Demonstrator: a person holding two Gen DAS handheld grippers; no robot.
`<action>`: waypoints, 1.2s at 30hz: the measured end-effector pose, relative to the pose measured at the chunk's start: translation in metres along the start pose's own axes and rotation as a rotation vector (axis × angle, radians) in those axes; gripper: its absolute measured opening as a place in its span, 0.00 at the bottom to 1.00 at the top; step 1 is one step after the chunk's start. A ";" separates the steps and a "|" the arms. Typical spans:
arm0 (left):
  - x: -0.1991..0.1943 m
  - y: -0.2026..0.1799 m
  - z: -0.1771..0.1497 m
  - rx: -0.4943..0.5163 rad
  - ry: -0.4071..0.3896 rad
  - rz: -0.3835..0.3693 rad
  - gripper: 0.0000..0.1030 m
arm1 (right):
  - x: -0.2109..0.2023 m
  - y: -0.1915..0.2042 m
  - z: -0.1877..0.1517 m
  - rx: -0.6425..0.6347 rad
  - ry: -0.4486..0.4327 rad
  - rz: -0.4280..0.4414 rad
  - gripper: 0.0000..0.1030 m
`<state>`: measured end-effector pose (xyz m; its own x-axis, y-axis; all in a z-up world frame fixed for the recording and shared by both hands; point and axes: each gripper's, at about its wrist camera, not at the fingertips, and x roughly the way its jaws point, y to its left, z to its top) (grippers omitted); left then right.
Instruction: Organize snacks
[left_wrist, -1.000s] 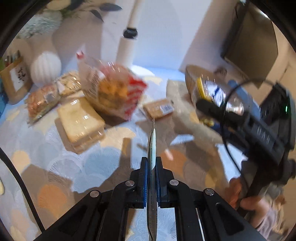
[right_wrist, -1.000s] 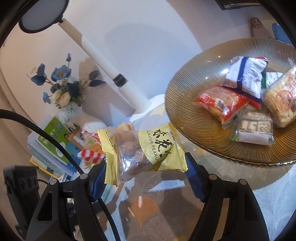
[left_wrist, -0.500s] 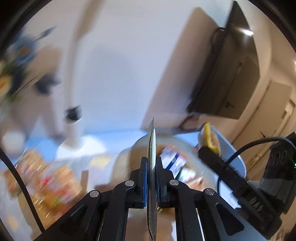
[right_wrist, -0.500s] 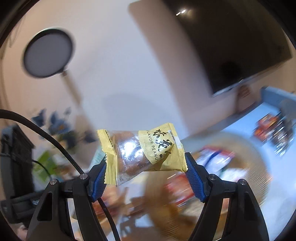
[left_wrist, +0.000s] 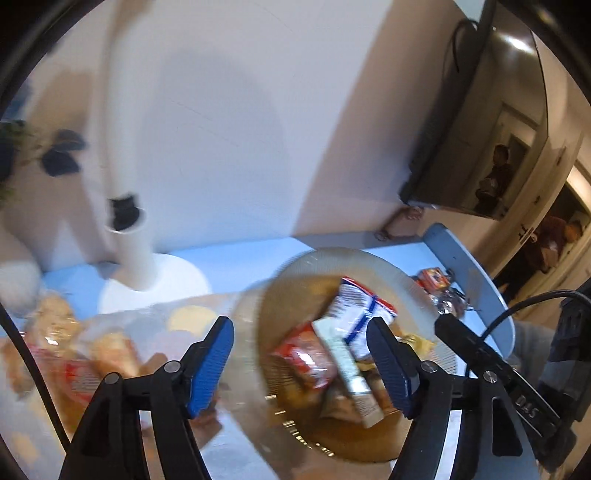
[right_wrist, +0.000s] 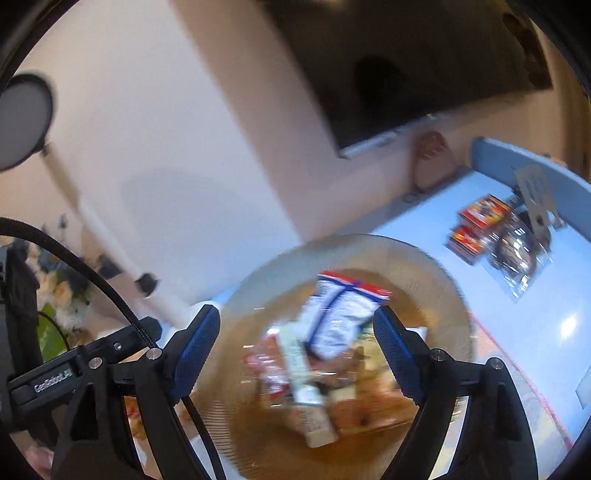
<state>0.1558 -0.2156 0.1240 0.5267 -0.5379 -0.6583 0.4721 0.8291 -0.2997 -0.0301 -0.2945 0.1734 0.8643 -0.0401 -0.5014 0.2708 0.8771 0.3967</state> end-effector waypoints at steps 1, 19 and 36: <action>-0.010 0.007 0.001 0.003 -0.011 0.020 0.73 | -0.003 0.016 -0.001 -0.031 -0.006 0.017 0.85; -0.149 0.230 -0.060 -0.180 -0.015 0.310 0.93 | 0.047 0.165 -0.088 -0.302 0.134 0.292 1.00; -0.037 0.214 -0.124 -0.100 0.060 0.254 1.00 | 0.082 0.134 -0.150 -0.325 0.141 0.300 1.00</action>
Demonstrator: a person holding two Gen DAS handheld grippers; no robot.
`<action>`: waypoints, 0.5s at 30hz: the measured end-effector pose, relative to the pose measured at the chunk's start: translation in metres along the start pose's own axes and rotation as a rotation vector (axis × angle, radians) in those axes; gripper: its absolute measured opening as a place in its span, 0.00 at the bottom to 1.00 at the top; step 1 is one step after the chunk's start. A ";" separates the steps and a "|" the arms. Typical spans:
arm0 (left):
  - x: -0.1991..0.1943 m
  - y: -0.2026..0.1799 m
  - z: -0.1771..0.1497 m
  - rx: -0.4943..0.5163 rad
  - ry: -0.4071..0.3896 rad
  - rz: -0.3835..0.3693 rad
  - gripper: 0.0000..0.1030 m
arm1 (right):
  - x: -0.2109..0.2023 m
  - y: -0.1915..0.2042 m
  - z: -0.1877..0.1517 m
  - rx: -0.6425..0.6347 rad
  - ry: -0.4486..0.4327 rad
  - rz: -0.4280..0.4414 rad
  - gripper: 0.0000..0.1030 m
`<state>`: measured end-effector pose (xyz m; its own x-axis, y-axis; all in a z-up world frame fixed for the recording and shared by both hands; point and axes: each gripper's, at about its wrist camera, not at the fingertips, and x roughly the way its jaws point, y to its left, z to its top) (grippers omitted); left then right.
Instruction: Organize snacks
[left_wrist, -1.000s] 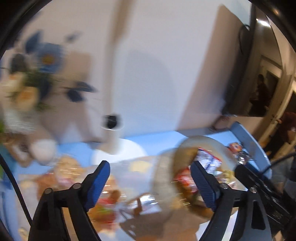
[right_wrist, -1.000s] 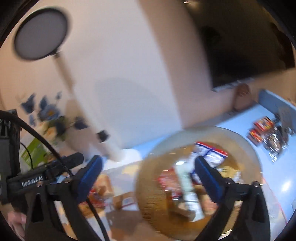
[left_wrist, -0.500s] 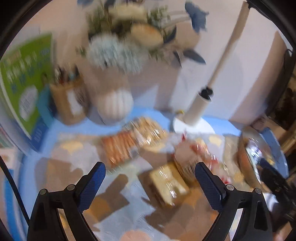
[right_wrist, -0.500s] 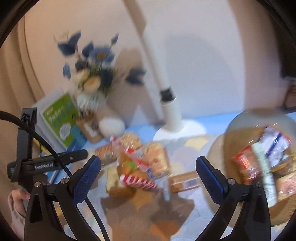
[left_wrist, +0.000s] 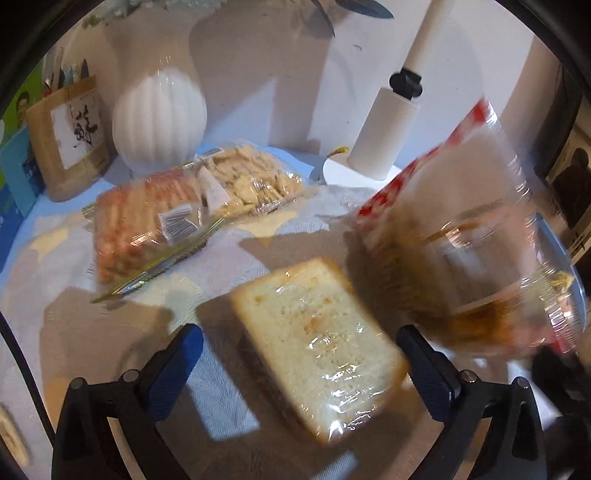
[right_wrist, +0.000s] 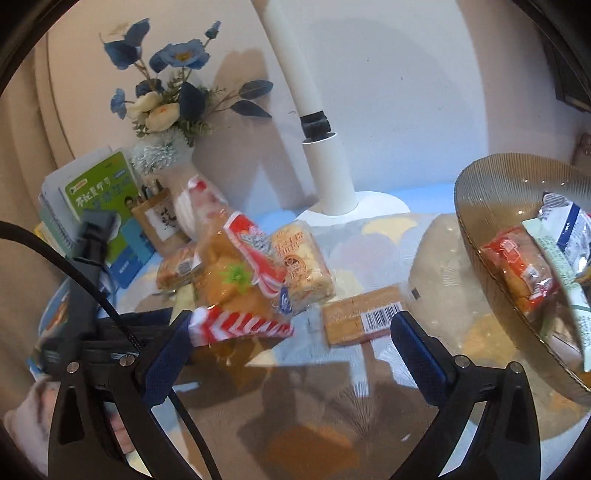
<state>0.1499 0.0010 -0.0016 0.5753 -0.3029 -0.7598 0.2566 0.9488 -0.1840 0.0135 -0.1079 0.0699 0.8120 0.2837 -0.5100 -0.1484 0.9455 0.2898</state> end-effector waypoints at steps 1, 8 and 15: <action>0.000 -0.006 0.000 0.029 0.011 0.026 1.00 | 0.001 -0.001 0.000 0.003 0.008 0.006 1.00; 0.001 -0.022 -0.003 0.103 0.040 0.091 1.00 | 0.029 -0.036 -0.006 0.220 0.160 0.051 1.00; -0.005 -0.026 -0.003 0.111 0.044 0.095 1.00 | 0.024 -0.054 -0.008 0.330 0.140 0.137 1.00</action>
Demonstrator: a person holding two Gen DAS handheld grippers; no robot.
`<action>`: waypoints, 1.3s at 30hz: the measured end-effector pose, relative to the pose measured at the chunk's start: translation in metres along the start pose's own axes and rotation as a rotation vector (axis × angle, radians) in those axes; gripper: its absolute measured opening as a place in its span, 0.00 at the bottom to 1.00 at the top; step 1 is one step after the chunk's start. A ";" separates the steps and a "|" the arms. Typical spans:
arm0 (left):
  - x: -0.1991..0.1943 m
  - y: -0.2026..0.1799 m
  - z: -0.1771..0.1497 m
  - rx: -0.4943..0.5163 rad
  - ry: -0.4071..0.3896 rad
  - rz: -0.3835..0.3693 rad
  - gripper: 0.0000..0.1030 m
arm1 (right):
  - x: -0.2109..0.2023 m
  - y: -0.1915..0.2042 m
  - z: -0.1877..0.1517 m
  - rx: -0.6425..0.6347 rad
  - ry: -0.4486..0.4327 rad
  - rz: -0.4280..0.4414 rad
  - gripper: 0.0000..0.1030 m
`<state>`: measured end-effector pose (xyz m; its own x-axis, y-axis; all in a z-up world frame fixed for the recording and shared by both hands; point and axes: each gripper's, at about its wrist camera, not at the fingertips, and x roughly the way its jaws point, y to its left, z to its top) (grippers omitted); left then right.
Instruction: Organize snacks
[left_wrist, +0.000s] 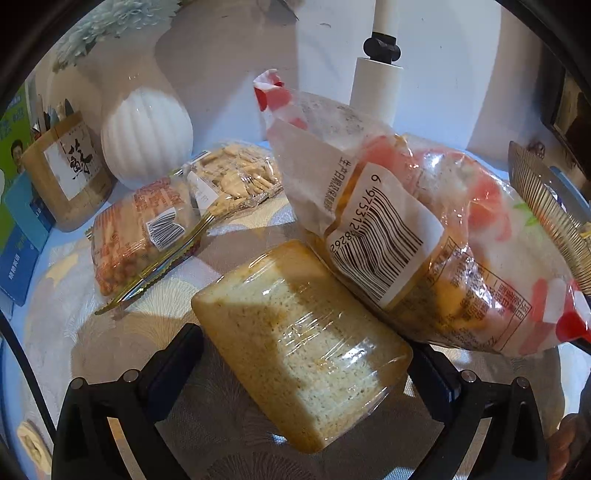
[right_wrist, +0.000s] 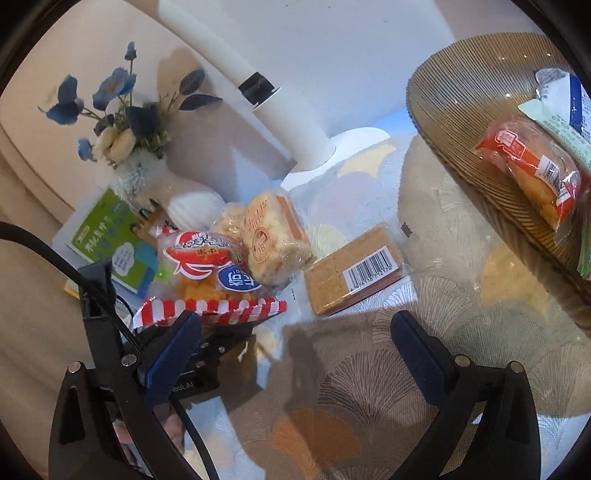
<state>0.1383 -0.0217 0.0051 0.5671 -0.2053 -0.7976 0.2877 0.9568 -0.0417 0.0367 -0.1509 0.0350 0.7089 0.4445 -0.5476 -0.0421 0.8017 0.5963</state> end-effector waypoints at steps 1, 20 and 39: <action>-0.002 0.000 0.000 -0.001 0.000 -0.003 1.00 | 0.001 0.003 -0.001 -0.017 0.003 -0.017 1.00; 0.006 0.003 0.005 0.001 0.006 -0.001 1.00 | 0.008 0.015 -0.006 -0.090 0.013 -0.093 1.00; 0.008 0.002 0.006 0.001 0.011 -0.004 1.00 | 0.003 0.012 -0.005 -0.045 0.001 -0.015 1.00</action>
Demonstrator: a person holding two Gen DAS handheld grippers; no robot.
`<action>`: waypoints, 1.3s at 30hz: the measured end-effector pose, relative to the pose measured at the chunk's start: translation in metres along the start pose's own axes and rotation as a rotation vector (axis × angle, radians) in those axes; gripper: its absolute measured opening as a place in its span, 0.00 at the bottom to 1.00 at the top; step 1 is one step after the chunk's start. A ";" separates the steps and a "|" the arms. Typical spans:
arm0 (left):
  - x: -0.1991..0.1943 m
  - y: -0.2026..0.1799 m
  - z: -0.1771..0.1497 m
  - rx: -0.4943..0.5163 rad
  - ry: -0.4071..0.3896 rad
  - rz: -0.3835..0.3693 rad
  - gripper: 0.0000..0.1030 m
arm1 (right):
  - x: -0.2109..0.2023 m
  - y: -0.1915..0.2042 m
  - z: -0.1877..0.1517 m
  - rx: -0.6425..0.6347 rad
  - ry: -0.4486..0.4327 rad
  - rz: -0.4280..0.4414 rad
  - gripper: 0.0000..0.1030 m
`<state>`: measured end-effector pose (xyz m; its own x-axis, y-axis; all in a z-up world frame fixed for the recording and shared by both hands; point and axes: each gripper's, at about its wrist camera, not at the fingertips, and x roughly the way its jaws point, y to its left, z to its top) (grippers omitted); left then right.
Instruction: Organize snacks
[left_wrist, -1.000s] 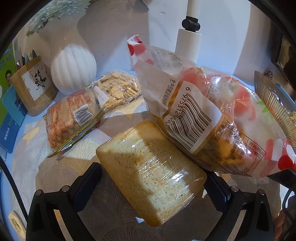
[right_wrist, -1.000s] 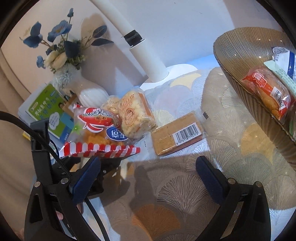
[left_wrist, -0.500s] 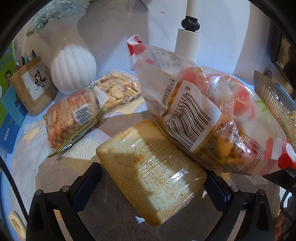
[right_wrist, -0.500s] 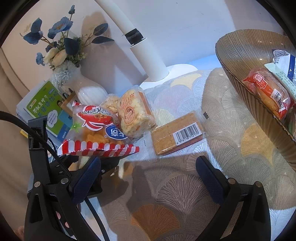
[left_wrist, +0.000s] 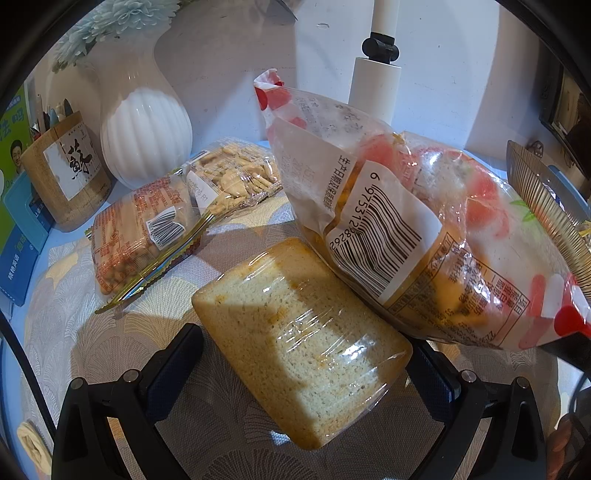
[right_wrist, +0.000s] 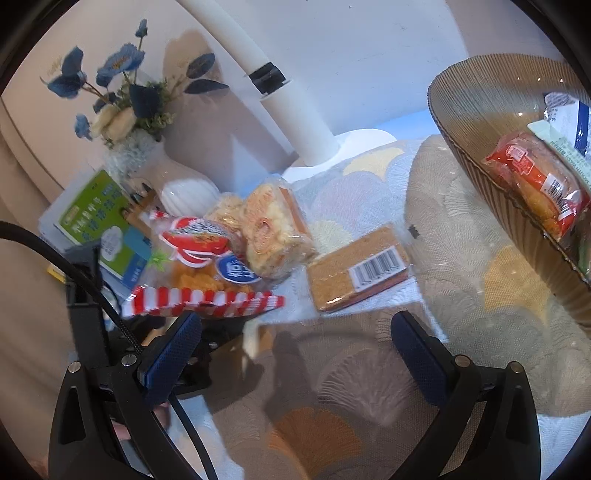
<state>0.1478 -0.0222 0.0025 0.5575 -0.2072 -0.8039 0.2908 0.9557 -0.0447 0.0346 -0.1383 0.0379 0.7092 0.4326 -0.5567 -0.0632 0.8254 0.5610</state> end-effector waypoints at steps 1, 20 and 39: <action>0.000 0.001 0.000 0.000 0.000 -0.001 1.00 | 0.000 0.000 0.000 0.009 0.000 0.030 1.00; -0.016 0.021 -0.003 -0.064 -0.018 0.000 1.00 | 0.036 0.057 0.025 -0.119 0.041 0.088 1.00; -0.039 0.046 -0.006 -0.145 -0.070 -0.074 0.82 | 0.046 0.031 0.027 -0.005 0.001 0.272 0.88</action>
<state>0.1350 0.0307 0.0281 0.5927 -0.2876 -0.7523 0.2208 0.9563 -0.1917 0.0846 -0.1023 0.0462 0.6650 0.6389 -0.3867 -0.2546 0.6808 0.6868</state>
